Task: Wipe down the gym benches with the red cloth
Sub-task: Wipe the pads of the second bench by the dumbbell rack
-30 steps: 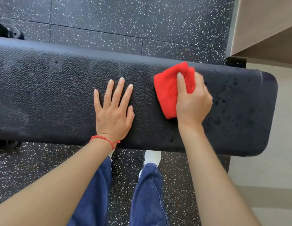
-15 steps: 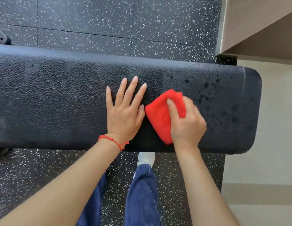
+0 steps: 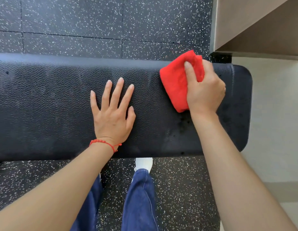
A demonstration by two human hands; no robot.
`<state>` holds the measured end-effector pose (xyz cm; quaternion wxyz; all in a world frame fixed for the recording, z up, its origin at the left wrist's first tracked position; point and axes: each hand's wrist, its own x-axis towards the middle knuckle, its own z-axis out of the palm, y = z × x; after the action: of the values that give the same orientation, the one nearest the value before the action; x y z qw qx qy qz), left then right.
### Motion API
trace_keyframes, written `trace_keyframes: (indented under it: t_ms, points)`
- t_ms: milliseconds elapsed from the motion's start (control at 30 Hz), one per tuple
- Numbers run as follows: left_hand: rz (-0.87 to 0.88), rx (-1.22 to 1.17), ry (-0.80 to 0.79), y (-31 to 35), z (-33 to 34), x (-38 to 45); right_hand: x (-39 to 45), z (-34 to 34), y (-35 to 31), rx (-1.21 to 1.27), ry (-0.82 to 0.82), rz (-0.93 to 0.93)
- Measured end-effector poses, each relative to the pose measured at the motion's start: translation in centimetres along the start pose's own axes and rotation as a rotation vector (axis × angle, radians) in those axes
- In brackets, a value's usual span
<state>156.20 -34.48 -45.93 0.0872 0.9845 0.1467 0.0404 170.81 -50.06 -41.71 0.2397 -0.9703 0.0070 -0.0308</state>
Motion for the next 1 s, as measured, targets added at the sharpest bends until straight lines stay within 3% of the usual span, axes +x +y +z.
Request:
trace_keyframes:
  t_ms: [300, 500, 833, 1000]
  points:
    - [-0.012, 0.014, 0.014, 0.2, 0.1, 0.0, 2.3, -3.4, 6.2, -0.015, 0.114, 0.233]
    - [-0.020, 0.021, 0.012, 0.4, 0.1, 0.0, 1.9, -3.4, 5.5, 0.008, 0.148, 0.310]
    - [-0.020, 0.015, 0.015, 0.4, 0.1, 0.0, -7.3, 0.3, -1.5, 0.061, 0.012, 0.007]
    - [-0.011, 0.019, 0.016, 0.2, 0.2, -0.1, -7.7, -0.3, 0.3, 0.048, 0.032, -0.024]
